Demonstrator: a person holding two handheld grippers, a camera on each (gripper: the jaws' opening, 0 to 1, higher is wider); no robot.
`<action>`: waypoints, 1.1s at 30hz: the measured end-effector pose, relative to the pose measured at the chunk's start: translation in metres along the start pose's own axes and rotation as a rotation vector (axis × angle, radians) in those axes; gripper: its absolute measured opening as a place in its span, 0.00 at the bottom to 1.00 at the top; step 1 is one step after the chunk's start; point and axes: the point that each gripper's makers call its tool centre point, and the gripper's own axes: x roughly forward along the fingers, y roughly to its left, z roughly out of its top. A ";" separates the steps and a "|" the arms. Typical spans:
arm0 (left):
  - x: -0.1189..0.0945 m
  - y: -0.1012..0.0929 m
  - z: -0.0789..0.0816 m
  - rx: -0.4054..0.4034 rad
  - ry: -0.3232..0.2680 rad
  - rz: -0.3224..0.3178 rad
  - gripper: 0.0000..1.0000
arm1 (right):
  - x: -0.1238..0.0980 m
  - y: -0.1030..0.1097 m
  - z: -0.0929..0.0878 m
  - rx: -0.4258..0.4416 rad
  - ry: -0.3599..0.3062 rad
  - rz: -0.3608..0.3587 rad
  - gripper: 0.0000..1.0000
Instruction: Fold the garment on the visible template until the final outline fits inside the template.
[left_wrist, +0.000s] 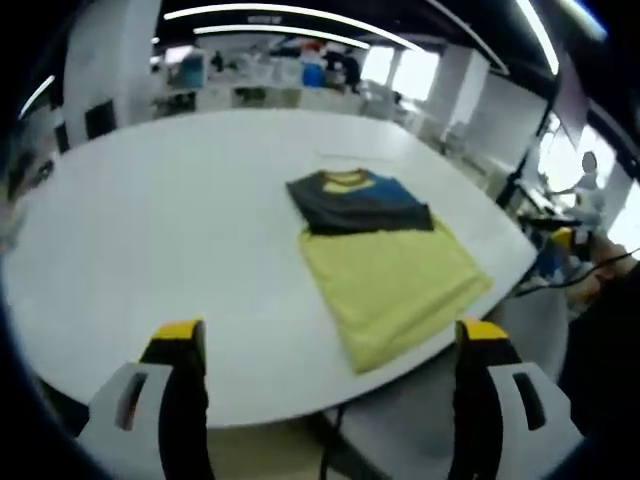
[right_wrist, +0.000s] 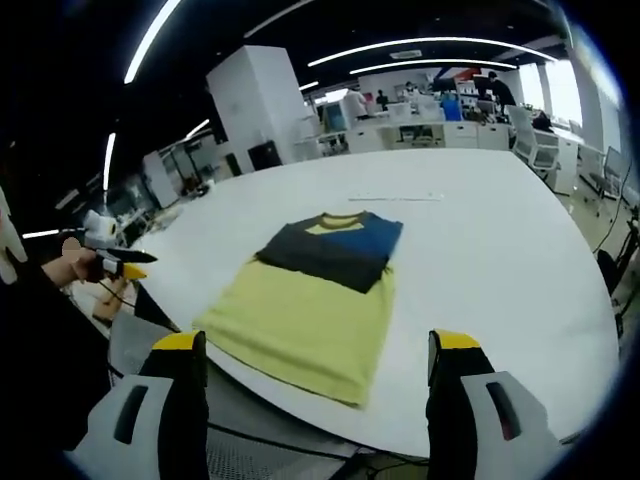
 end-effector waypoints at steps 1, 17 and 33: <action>0.001 0.000 -0.001 0.000 0.006 -0.002 0.99 | 0.001 0.000 0.000 0.000 0.002 0.000 0.91; 0.011 -0.008 -0.014 0.037 0.074 -0.037 0.91 | 0.006 -0.004 -0.014 0.016 0.041 0.004 0.88; 0.056 -0.035 -0.058 0.021 0.171 -0.148 0.70 | 0.034 -0.012 -0.053 0.030 0.186 0.036 0.66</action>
